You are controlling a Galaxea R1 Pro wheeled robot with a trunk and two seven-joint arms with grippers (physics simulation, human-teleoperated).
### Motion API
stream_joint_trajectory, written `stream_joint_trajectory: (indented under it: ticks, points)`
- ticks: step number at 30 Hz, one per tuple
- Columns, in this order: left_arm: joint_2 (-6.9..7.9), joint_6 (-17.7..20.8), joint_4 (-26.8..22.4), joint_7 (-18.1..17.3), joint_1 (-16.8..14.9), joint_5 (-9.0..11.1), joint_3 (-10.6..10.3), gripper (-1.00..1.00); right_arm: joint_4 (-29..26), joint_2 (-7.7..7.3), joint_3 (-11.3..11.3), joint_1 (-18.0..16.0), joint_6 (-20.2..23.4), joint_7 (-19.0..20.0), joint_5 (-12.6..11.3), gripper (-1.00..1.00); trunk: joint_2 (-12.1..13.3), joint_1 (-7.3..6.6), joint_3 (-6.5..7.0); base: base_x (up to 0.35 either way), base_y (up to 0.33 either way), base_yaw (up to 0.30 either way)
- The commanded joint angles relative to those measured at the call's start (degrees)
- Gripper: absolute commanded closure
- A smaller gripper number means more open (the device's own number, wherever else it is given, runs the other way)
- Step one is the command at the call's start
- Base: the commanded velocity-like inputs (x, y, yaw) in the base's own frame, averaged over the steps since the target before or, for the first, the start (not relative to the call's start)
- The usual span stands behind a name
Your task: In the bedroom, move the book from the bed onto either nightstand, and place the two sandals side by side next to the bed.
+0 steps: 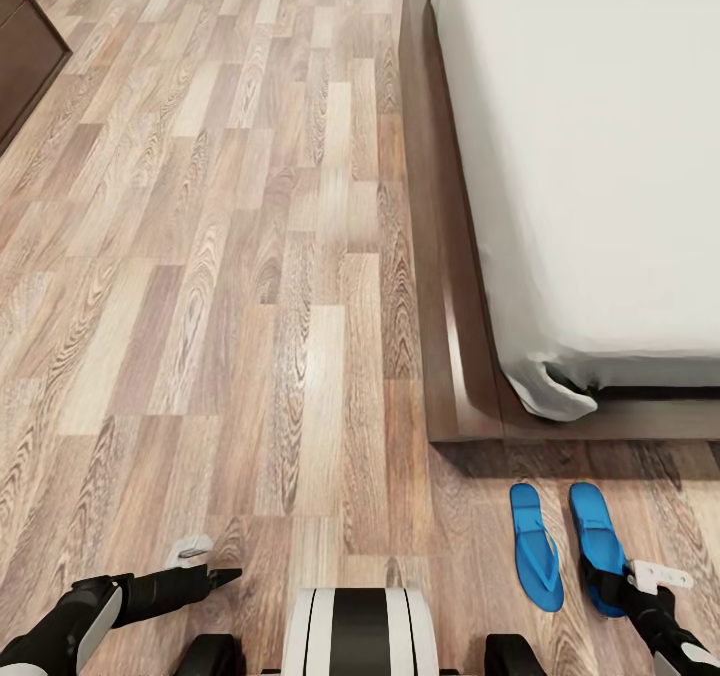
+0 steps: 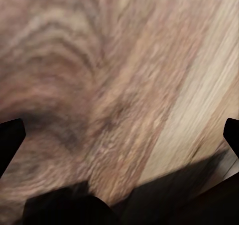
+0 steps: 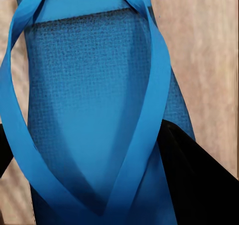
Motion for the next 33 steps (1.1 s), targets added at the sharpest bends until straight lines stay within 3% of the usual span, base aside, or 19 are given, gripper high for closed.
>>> stream_joint_trajectory:
  ticks: [1, 8, 21, 33]
  points:
    - [0.0, 0.5, 0.0, -0.1, 0.0, 0.3, 0.1, -1.0, 0.1, -0.04, 0.5, 0.0, -1.1, 0.2, -0.7, 1.0, 0.0, -0.01, -0.03, 0.0, 0.0, 0.0]
    - [0.0, 0.5, 0.0, -0.1, 0.0, 0.3, 0.1, -1.0, 0.1, -0.04, 0.5, 0.0, -2.5, 0.2, -0.5, 1.0, 0.0, -0.01, -0.03, 0.0, 0.0, 0.0]
    - [0.0, 0.4, 0.0, -0.1, 0.0, 0.3, 0.1, -1.0, 0.1, -0.02, 0.6, 0.0, -2.6, 0.2, -0.4, 1.0, -0.2, 0.33, -2.91, 0.0, 0.0, 0.0]
    - [0.0, 0.5, 0.0, -0.1, 0.0, 0.3, 0.1, -1.0, 0.1, 0.22, 0.5, 0.0, -2.8, 0.2, -0.4, 1.0, -0.2, 0.33, -2.91, 0.0, 0.0, 0.0]
